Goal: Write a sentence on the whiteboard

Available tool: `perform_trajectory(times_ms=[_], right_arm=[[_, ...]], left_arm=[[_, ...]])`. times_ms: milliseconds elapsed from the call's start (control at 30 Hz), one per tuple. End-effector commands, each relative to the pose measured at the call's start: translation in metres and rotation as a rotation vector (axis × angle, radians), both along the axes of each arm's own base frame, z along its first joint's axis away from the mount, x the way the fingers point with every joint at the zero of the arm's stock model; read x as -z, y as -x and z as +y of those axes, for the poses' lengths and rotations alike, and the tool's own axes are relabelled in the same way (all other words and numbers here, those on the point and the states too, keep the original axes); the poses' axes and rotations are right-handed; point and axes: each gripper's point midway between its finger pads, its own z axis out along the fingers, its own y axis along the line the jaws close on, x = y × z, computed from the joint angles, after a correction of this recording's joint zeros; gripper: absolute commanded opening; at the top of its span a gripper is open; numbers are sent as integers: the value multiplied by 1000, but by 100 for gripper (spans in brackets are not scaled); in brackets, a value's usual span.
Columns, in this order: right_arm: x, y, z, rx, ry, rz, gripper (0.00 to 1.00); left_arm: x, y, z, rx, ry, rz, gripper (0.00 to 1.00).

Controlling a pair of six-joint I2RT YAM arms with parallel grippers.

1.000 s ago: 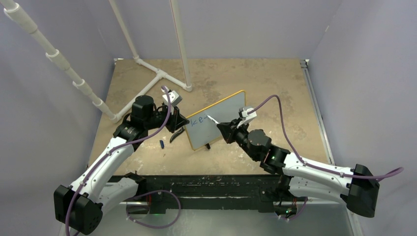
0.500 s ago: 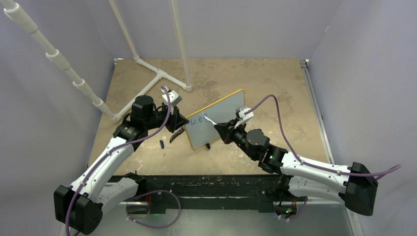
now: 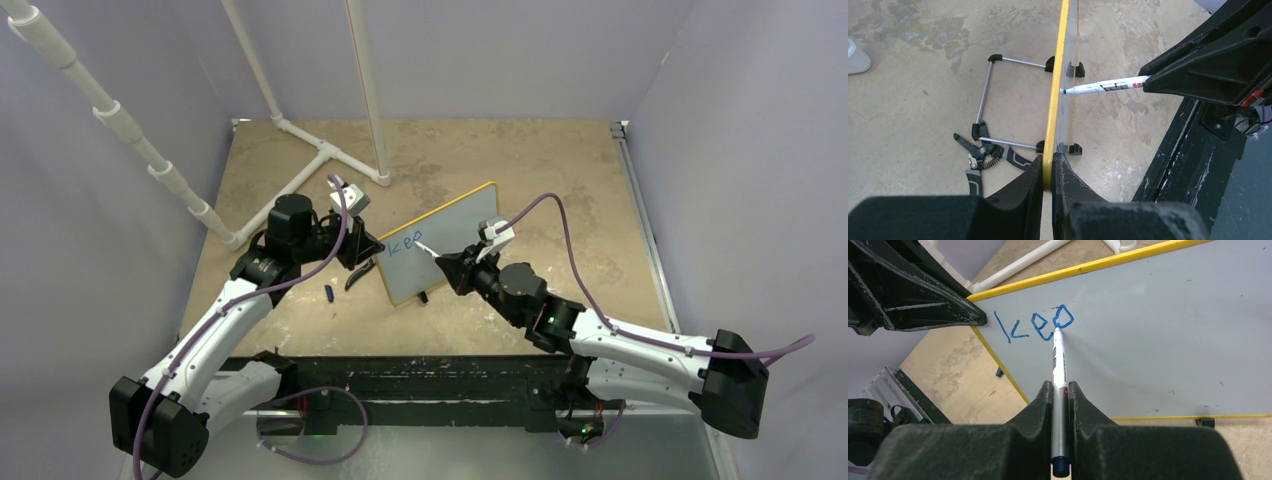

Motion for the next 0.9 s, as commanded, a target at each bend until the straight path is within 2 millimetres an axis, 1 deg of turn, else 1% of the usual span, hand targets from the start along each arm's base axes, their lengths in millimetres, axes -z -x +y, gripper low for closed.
perform_trajectory(times_ms=[0, 333, 567, 867], right_arm=[[7, -3, -6, 36, 10, 18, 0], [8, -6, -11, 72, 11, 29, 0], [12, -7, -12, 82, 19, 39, 0], [3, -10, -18, 118, -9, 29, 0]], left_arm=[[-11, -1, -1, 16, 12, -61, 0], [-12, -1, -1, 15, 13, -62, 0], [-12, -1, -1, 15, 13, -62, 0], [-11, 0, -1, 16, 13, -61, 0]])
